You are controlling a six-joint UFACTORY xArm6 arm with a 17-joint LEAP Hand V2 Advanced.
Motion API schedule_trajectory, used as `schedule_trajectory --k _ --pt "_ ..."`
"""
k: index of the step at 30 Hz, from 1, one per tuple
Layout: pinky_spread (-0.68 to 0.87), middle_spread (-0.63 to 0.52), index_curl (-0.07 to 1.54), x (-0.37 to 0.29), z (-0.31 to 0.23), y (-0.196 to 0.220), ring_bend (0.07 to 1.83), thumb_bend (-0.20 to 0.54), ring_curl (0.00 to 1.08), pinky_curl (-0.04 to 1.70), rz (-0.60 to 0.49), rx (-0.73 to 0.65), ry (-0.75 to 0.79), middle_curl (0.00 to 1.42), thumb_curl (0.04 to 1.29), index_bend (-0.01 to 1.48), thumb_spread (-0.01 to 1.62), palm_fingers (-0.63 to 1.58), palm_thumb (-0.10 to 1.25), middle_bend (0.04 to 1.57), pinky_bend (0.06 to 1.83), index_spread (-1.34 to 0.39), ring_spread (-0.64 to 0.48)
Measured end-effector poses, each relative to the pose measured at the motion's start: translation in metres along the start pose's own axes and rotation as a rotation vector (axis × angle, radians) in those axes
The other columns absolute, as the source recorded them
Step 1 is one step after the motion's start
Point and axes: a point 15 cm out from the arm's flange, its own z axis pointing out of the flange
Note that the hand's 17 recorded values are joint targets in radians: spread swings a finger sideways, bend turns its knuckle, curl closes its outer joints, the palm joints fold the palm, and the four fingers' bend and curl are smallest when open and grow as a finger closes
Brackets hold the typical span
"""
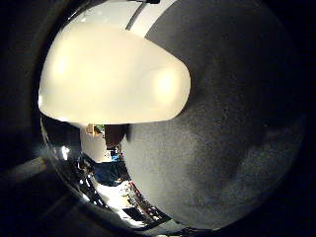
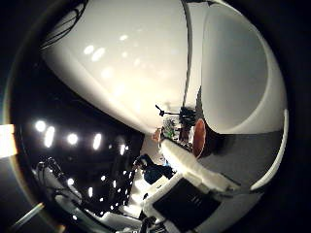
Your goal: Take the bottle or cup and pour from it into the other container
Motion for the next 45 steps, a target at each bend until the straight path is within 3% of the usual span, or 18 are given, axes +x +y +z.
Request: schedule_trajectory --k 5,6,9,14,21,28,45 --pt "0.08 -0.09 0.25 -0.002 0.007 0.003 1.0 -0.018 0.36 0.23 0.004 -0.015 -0.01 0.46 0.36 0.15 1.01 0.49 0.69 0.66 0.83 -0.16 -0.11" --pt "0.06 -0.09 0.25 -0.002 0.008 0.004 1.01 -0.018 0.36 0.23 0.007 -0.019 -0.014 0.46 0.36 0.16 1.01 0.5 0.69 0.68 0.83 -0.16 -0.12" --pt "-0.22 -0.15 0.27 0.0 0.01 0.006 1.12 -0.019 0.41 0.26 0.015 -0.026 -0.02 0.53 0.39 0.18 1.01 0.65 0.74 0.78 1.0 -0.19 -0.18" --pt "-0.42 -0.21 0.33 0.001 0.013 0.009 1.18 -0.023 0.47 0.32 0.023 -0.038 -0.023 0.61 0.42 0.2 1.01 0.8 0.76 0.83 1.15 -0.25 -0.22" --pt "-0.42 -0.23 0.49 -0.003 0.014 0.01 1.19 -0.023 0.52 0.41 0.041 -0.044 -0.038 0.72 0.47 0.31 0.97 0.98 0.79 0.88 1.21 -0.33 -0.22" --pt "-0.37 -0.24 0.67 -0.019 0.016 0.014 1.22 -0.024 0.57 0.51 0.043 -0.07 -0.088 0.8 0.51 0.39 0.93 0.99 0.8 0.92 1.24 -0.37 -0.23" --pt "-0.35 -0.25 0.96 -0.098 0.016 0.012 1.27 -0.026 0.63 0.67 -0.065 -0.121 -0.073 0.89 0.54 0.31 0.91 0.93 0.81 0.94 1.23 -0.44 -0.23"
